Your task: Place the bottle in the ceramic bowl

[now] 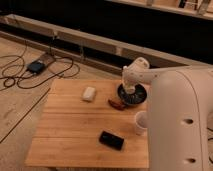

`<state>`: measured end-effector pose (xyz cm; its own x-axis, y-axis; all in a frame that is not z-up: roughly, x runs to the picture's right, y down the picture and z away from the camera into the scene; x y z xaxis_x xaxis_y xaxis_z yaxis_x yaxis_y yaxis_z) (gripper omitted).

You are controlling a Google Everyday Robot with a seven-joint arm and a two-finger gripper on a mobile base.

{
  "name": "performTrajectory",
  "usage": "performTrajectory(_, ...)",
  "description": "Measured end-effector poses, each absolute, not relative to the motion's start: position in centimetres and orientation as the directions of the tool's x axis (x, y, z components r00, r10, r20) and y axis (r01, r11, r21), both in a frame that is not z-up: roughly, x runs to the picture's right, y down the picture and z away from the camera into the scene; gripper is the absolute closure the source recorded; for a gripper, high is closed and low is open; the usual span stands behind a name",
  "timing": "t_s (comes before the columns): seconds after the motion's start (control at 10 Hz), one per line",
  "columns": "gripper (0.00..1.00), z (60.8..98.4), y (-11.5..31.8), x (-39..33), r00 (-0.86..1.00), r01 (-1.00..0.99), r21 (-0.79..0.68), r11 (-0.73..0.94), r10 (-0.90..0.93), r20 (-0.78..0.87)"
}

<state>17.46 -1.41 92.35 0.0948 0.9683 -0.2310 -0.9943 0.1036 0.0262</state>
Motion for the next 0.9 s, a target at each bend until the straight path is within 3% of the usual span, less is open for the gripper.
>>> performTrajectory(0.7, 0.24, 90.1, 3.0, 20.4, 0.063, -0.998, 0.004, 0.066, 0.963, -0.262)
performTrajectory(0.9, 0.20, 90.2, 3.5, 19.4, 0.075, -0.997, -0.017, 0.073, 0.962, -0.264)
